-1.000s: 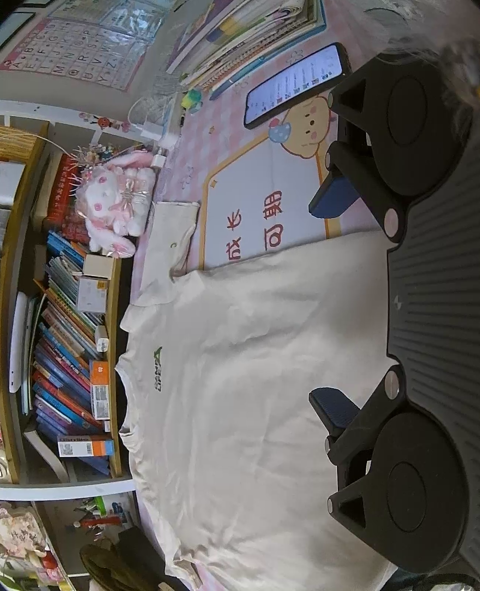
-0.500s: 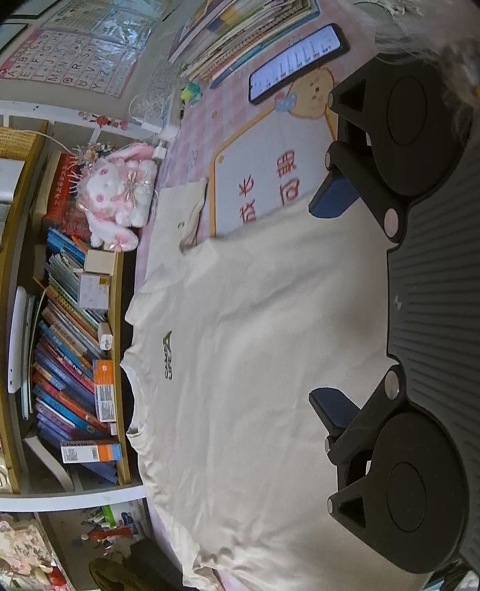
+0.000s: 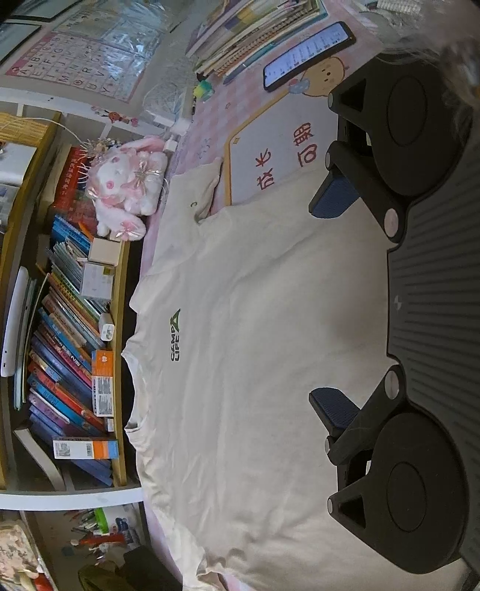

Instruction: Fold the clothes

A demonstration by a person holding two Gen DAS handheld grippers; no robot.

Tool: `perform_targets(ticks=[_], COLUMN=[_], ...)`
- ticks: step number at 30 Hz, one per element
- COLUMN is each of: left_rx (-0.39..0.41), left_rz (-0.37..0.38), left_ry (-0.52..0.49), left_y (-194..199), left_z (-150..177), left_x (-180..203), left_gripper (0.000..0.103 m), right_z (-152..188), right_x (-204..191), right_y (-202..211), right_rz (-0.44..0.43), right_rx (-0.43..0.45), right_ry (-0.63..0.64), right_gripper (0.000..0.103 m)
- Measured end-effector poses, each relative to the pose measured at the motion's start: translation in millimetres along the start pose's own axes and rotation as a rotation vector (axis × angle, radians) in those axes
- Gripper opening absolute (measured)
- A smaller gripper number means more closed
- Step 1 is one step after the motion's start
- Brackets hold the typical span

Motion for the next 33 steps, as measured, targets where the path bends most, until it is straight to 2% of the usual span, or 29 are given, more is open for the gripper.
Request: perform_targets(ticks=[7, 12, 15, 19, 21, 23, 25, 28, 33], left_rx=[-0.008, 0.064, 0.108, 0.127, 0.138, 0.134, 0.138, 0.157, 0.192], left_rz=[0.084, 0.072, 0.032, 0.024, 0.014, -0.017, -0.037, -0.055, -0.077], left_ry=[0.302, 0.452, 0.503, 0.518, 0.514, 0.51, 0.506, 0.476, 0.392], left_y=[-40.6, -53.0, -51.4, -48.1, -47.4, -47.2, -46.5, -43.4, -41.5], left_z=[-16.8, -28.5, -37.4, -44.2, -46.6, -46.4, -46.8, -49.5, -57.9], left_x=[-7.1, -11.3, -15.9, -23.8, -26.3, -31.3, -36.4, -37.4, -22.8], left_gripper=[0.045, 0.043, 0.043, 0.043, 0.037, 0.016, 0.006, 0.006, 0.006], right_z=[-3.5, -0.7, 1.8, 4.4, 5.7, 6.4, 7.0, 7.6, 5.3], right_x=[-3.3, 2.0, 4.2, 6.8, 8.4, 8.7, 8.8, 8.5, 9.6], right_y=[-0.7, 0.0, 1.2, 3.5, 4.3, 4.7, 4.8, 3.8, -9.3], right_rz=[0.055, 0.094, 0.11, 0.122, 0.129, 0.13, 0.128, 0.116, 0.035], right_rx=[-0.012, -0.031, -0.042, -0.05, -0.053, -0.055, -0.057, -0.059, -0.088], right_ry=[0.017, 0.009, 0.005, 0.001, -0.005, -0.008, -0.011, -0.012, 0.014], right_gripper=[0.099, 0.099, 0.099, 0.099, 0.099, 0.099, 0.099, 0.099, 0.099])
Point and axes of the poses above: each gripper's, at about its wrist camera, not at the fingertips, and y roughly against the way its jaws point, x to its right, z to its underside, the point moved 6 cm from there along -y, roughly the way its jaws point, and after that the axes turned 2 degrees about x, right-handed, at the moved point
